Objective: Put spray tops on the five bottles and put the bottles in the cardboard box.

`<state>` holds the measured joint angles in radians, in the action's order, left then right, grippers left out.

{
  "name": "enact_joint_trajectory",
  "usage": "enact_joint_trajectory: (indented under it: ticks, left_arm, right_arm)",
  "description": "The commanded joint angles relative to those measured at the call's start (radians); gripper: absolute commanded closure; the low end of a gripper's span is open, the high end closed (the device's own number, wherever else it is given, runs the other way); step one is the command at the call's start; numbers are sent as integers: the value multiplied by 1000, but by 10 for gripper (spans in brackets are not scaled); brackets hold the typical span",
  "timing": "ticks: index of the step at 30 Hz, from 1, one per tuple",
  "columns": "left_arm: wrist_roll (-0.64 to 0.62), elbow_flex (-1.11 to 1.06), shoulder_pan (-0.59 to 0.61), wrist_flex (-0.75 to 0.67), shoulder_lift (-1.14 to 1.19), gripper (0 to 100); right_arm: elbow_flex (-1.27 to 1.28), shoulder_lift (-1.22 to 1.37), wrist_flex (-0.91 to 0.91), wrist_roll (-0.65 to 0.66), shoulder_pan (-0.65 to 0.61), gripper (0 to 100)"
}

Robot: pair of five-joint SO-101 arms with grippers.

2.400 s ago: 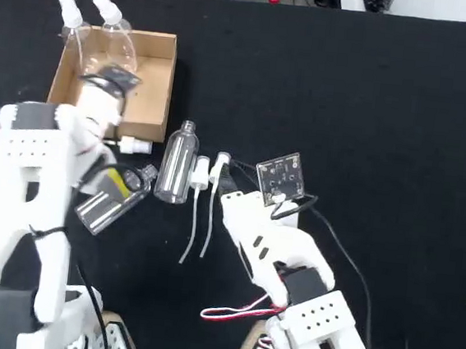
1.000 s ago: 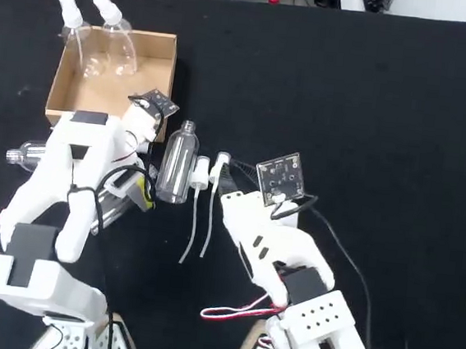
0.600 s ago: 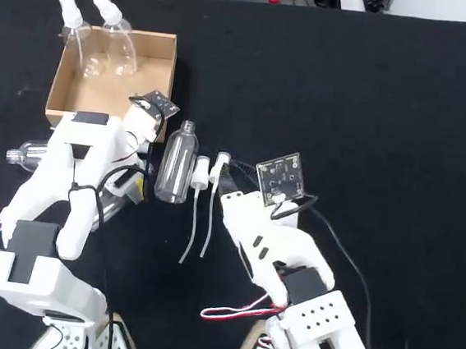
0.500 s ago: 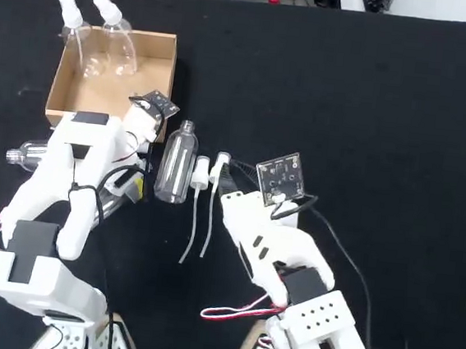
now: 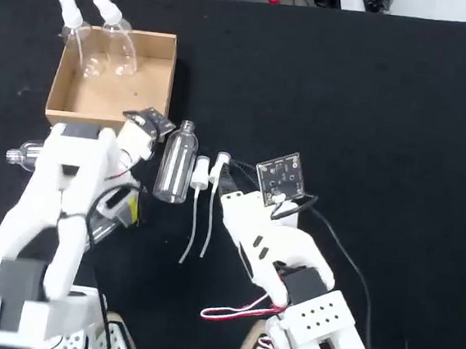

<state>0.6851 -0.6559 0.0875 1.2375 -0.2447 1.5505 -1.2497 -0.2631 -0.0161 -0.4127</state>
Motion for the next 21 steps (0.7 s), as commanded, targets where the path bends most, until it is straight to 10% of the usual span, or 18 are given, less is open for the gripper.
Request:
enact_joint_trajectory:
  ticks: [1,21]
  left_arm:
    - [-52,-88,21,8,-232,866]
    - [-373,-311,415,8,-760,866]
  right_arm:
    - [-27,-8,17,-6,-8,963]
    - [-213,-1,-178,-8,11,963]
